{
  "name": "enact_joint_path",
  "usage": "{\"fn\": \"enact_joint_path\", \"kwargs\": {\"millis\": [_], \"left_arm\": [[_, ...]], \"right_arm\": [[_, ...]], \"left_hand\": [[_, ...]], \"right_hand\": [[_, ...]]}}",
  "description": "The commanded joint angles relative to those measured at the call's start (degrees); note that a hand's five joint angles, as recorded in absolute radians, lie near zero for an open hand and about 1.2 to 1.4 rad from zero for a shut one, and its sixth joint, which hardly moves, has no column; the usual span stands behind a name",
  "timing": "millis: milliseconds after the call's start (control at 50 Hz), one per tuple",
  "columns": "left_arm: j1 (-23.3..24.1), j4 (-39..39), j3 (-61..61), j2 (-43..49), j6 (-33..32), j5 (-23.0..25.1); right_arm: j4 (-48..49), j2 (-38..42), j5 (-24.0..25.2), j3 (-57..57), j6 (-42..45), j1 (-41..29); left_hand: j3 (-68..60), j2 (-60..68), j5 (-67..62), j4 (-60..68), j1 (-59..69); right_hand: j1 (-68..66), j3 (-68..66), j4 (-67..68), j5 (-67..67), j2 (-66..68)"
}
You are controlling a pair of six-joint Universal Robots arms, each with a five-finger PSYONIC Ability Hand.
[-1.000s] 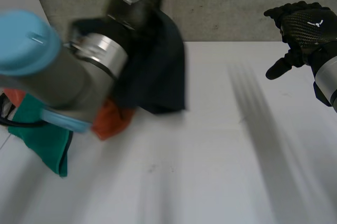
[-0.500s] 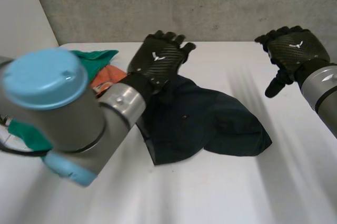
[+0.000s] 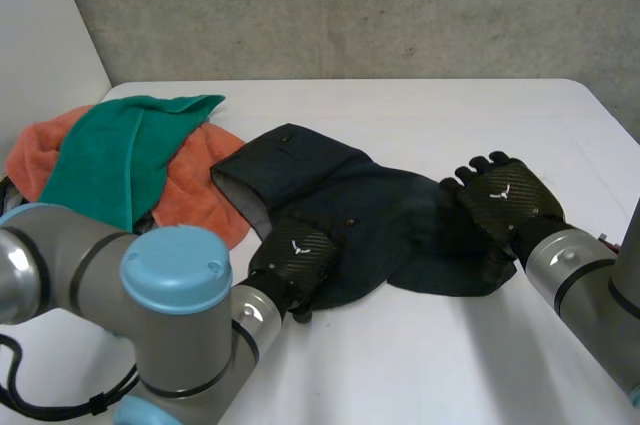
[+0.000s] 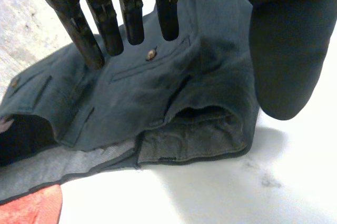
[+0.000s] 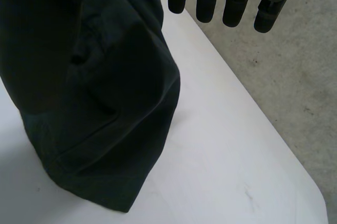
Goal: Fold the laundry.
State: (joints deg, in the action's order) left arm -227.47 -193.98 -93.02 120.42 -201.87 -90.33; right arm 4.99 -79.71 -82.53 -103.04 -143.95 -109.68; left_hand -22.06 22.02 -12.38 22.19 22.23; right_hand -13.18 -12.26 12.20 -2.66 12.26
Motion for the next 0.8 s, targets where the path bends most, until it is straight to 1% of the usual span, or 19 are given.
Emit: {"fn": "enact_joint_path", "kwargs": {"millis": [20,80,100,160,200,300,380,400,440,480,540,560,580,660,680,700,740,760,800], "left_arm": [[-0.35,-0.08,3.89,4.55,-0.10,-0.19],[-0.35,-0.17,5.22,5.44,-0.10,-0.11],[-0.35,-0.43,5.92,5.88,-0.10,-0.11],[-0.52,-1.40,6.89,6.75,-0.19,-0.19],[-0.52,-1.84,7.85,8.25,-0.19,-0.37],[-0.96,-2.02,9.09,8.87,-0.54,-0.90],[-2.89,-3.07,11.46,5.89,-2.03,-4.93],[-4.37,-4.46,12.85,3.27,-2.91,-7.20],[-6.23,-6.66,13.92,0.97,-3.97,-8.98],[-9.20,-10.95,15.67,-2.62,-5.72,-9.68],[-10.54,-16.06,17.69,-5.27,-7.13,-9.34],[-10.45,-19.30,19.35,-6.67,-7.74,-8.29],[-10.37,-20.72,20.24,-7.30,-7.75,-7.41],[-9.75,-24.60,24.20,-7.83,-6.87,-0.83],[-9.05,-24.95,25.68,-7.31,-5.91,1.89],[-8.18,-25.04,26.66,-6.43,-4.69,3.57],[-7.03,-25.05,27.98,-4.94,-2.75,5.33],[-5.63,-25.13,29.46,-2.41,0.13,7.17],[-4.31,-25.05,30.97,0.15,3.48,8.94]], "right_arm": [[1.07,-0.09,0.01,-1.81,-0.45,0.25],[1.16,-0.09,0.01,-2.25,-0.45,0.25],[1.16,0.00,0.01,-2.34,-0.45,0.25],[1.16,0.00,0.01,-2.87,-0.54,0.43],[1.25,0.00,0.01,-3.04,-0.63,0.69],[1.25,-0.09,0.01,-3.31,-0.63,1.92],[1.16,-0.62,-0.08,-2.87,-0.63,3.24],[1.16,-0.71,-0.08,-2.70,-0.63,3.42],[1.16,-0.88,-0.17,-2.34,-0.63,3.51],[1.07,-1.41,-0.26,-1.82,-0.71,3.77],[1.07,-2.72,-0.87,-1.03,-1.06,4.29],[1.16,-2.99,-1.13,-0.94,-1.33,4.47],[1.07,-3.25,-1.49,-0.76,-1.76,4.65],[0.98,-4.74,-2.54,0.12,-5.27,5.61],[0.98,-4.92,-2.54,0.12,-5.72,5.88],[0.98,-5.27,-2.54,0.21,-6.25,6.14],[1.07,-5.98,-2.54,0.21,-7.30,7.28],[1.07,-6.15,-2.54,0.21,-7.57,7.72],[1.07,-6.51,-2.63,0.21,-8.01,9.12]], "left_hand": [[-13.32,13.36,-13.00,13.19,13.15],[-23.45,23.48,-23.13,23.32,23.28],[-29.48,29.51,-29.16,29.35,29.30],[-41.44,41.47,-41.12,41.31,41.27],[-57.56,57.59,-57.23,57.42,57.38],[-57.94,57.98,-57.62,57.81,57.77],[-57.94,57.98,-57.62,57.81,57.77],[-57.94,57.98,-57.62,57.81,57.77],[-57.94,57.98,-57.62,57.81,57.77],[-57.94,57.98,-57.62,57.81,57.77],[-57.94,57.98,-57.62,57.81,57.77],[-57.94,57.98,-57.62,57.81,57.77],[-57.94,57.98,-57.62,57.81,57.77],[-57.94,57.98,-57.62,57.81,57.77],[-57.94,57.98,-57.62,57.81,57.77],[-57.94,57.98,-57.62,57.81,57.77],[-57.94,57.98,-57.62,57.81,57.77],[-57.94,57.98,-57.62,57.81,57.77],[-57.94,57.98,-57.62,57.81,57.77]], "right_hand": [[3.18,2.26,-2.20,2.66,-2.26],[3.18,2.26,-2.20,2.66,-2.26],[3.18,2.26,-2.20,2.66,-2.26],[3.18,2.26,-2.20,2.66,-2.26],[3.18,2.26,-2.20,2.66,-2.26],[3.18,2.26,-2.20,2.66,-2.26],[3.18,2.26,-2.20,2.66,-2.26],[3.18,2.26,-2.20,2.66,-2.26],[3.18,2.26,-2.20,2.66,-2.26],[3.18,2.26,-2.20,2.66,-2.26],[3.18,2.26,-2.20,2.66,-2.26],[3.18,2.26,-2.20,2.66,-2.26],[3.18,2.26,-2.20,2.66,-2.26],[3.18,2.26,-2.20,2.66,-2.26],[3.18,2.26,-2.20,2.66,-2.26],[3.18,2.26,-2.20,2.66,-2.26],[3.18,2.26,-2.20,2.66,-2.26],[3.18,2.26,-2.20,2.66,-2.26],[3.18,2.26,-2.20,2.66,-2.26]]}}
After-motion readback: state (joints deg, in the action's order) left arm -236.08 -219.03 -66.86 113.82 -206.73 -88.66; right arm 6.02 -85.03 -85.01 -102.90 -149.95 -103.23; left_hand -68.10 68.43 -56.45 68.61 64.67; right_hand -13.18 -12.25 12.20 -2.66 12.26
